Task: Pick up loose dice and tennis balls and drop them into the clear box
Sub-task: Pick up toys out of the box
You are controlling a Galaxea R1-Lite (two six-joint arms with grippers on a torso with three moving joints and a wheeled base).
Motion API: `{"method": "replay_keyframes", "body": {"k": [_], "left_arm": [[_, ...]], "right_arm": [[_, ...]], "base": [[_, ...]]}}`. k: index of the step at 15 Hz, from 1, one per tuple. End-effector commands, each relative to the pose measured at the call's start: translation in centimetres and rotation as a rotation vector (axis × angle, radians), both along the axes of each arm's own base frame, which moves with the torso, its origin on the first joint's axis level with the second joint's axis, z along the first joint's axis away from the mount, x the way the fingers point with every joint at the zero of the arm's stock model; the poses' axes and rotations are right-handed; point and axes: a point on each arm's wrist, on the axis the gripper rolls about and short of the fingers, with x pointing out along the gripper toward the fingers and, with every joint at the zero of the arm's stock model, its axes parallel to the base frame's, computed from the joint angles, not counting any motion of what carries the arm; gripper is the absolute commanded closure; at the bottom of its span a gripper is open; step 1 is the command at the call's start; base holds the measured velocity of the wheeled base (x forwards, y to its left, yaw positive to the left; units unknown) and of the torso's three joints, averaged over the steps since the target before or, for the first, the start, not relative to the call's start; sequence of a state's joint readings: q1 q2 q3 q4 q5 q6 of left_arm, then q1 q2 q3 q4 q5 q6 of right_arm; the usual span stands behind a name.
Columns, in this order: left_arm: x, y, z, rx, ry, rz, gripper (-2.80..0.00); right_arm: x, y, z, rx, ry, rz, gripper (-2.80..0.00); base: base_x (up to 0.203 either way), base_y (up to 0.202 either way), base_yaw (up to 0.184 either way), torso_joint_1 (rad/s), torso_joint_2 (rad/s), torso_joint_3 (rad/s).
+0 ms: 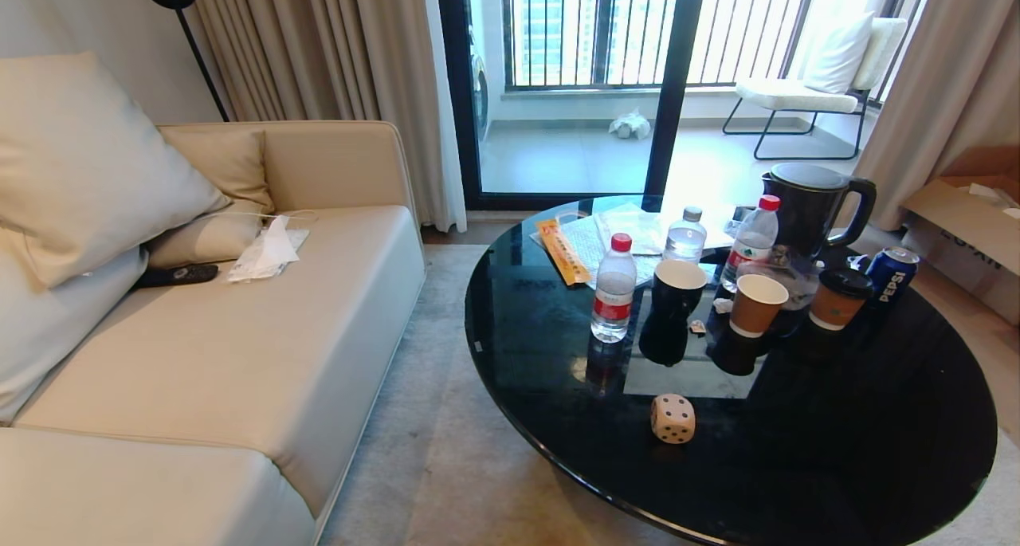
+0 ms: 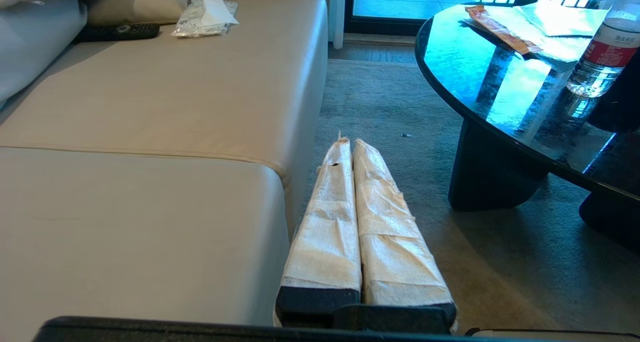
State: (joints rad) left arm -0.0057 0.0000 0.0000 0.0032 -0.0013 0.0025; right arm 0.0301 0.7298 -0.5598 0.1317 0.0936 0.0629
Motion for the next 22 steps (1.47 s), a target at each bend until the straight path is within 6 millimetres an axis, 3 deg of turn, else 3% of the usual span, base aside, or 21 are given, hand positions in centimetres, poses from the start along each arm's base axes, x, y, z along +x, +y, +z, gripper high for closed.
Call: {"method": "replay_keyframes", "body": {"k": [1, 5, 8, 12, 13, 17, 22], "left_arm": [[0.0, 0.0, 0.0, -0.001, 0.0, -0.001, 0.0], [0.0, 0.0, 0.0, -0.001, 0.0, -0.001, 0.0], [0.0, 0.0, 0.0, 0.001, 0.0, -0.001, 0.0], [0.0, 0.0, 0.0, 0.001, 0.0, -0.001, 0.0], [0.0, 0.0, 0.0, -0.001, 0.0, -0.001, 0.0], [0.0, 0.0, 0.0, 0.001, 0.0, -0.001, 0.0], [0.0, 0.0, 0.0, 0.001, 0.0, -0.001, 0.0]], "right_arm": [[8.8, 1.4, -1.1, 0.016, 0.278, 0.06, 0.0], [17.3, 5.6, -4.3, 0.058, 0.357, 0.046, 0.0], [20.6, 8.6, -7.4, 0.087, 0.4, 0.011, 0.0], [23.3, 9.6, -10.3, 0.109, 0.385, -0.071, 0.0], [23.5, 9.7, -11.0, 0.087, 0.404, -0.068, -2.8], [24.1, 10.9, -14.5, -0.067, 0.481, -0.009, -2.8], [24.3, 12.0, -16.3, -0.12, 0.516, 0.026, -2.8]], "base": [[0.0, 0.0, 0.0, 0.0, 0.0, 0.0], [0.0, 0.0, 0.0, 0.0, 0.0, 0.0], [0.0, 0.0, 0.0, 0.0, 0.0, 0.0], [0.0, 0.0, 0.0, 0.0, 0.0, 0.0], [0.0, 0.0, 0.0, 0.0, 0.0, 0.0], [0.0, 0.0, 0.0, 0.0, 0.0, 0.0], [0.0, 0.0, 0.0, 0.0, 0.0, 0.0]]}}
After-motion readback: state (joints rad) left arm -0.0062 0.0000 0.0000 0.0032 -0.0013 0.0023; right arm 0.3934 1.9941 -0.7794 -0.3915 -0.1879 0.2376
